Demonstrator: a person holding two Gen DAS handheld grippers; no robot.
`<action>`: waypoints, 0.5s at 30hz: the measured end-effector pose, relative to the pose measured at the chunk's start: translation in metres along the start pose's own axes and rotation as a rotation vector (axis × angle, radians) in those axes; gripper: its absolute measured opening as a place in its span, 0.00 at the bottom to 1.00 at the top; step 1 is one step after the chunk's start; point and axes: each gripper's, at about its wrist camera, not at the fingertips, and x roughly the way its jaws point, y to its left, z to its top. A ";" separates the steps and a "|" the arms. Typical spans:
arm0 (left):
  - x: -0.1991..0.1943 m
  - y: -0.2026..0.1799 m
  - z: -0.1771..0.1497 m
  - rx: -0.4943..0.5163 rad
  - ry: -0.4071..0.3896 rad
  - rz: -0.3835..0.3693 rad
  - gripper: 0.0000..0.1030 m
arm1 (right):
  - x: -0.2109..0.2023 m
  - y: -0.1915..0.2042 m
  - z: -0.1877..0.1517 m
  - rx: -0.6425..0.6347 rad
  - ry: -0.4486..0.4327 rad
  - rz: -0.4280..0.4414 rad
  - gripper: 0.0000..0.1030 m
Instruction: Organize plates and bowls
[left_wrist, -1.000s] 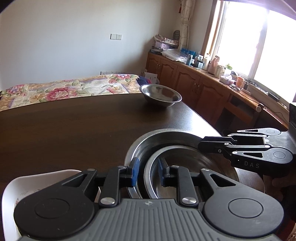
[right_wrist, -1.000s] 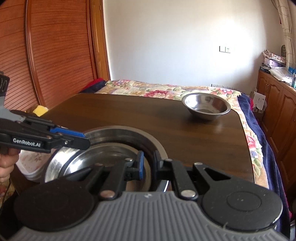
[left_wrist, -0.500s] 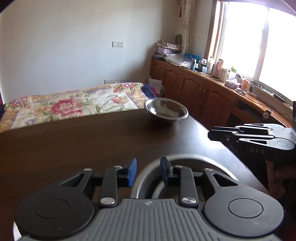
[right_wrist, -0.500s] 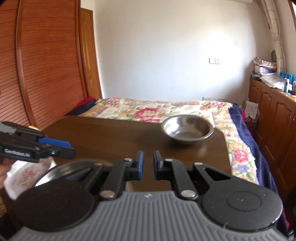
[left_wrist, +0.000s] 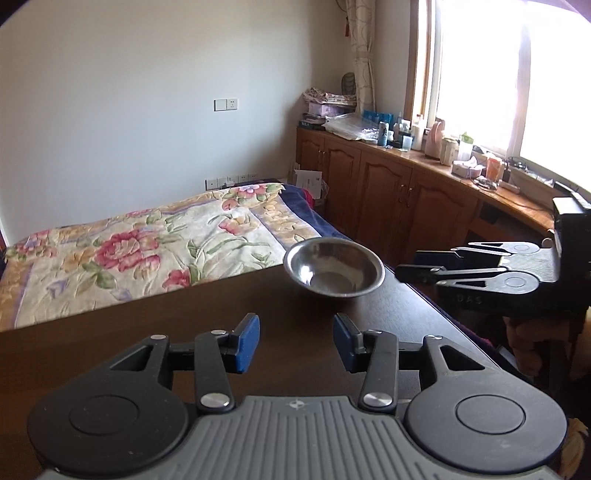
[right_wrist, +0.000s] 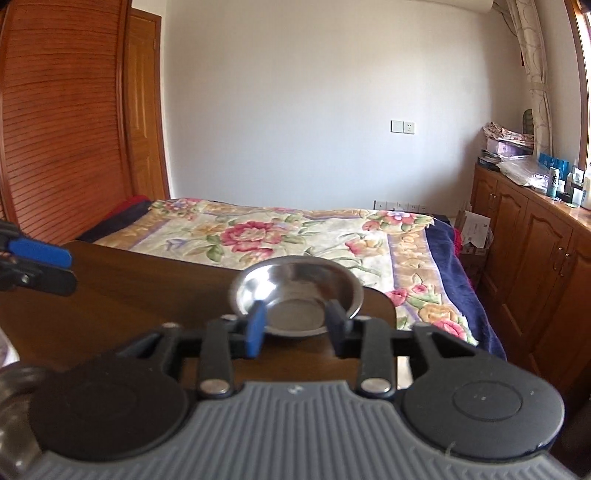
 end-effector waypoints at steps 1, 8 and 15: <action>0.005 0.000 0.003 0.005 0.003 0.001 0.45 | 0.002 -0.002 0.000 0.001 0.004 -0.004 0.39; 0.038 0.003 0.017 0.019 0.033 0.015 0.45 | 0.021 -0.018 -0.001 0.021 0.021 -0.022 0.44; 0.066 0.010 0.020 -0.005 0.066 0.012 0.45 | 0.039 -0.034 0.001 0.066 0.048 -0.012 0.44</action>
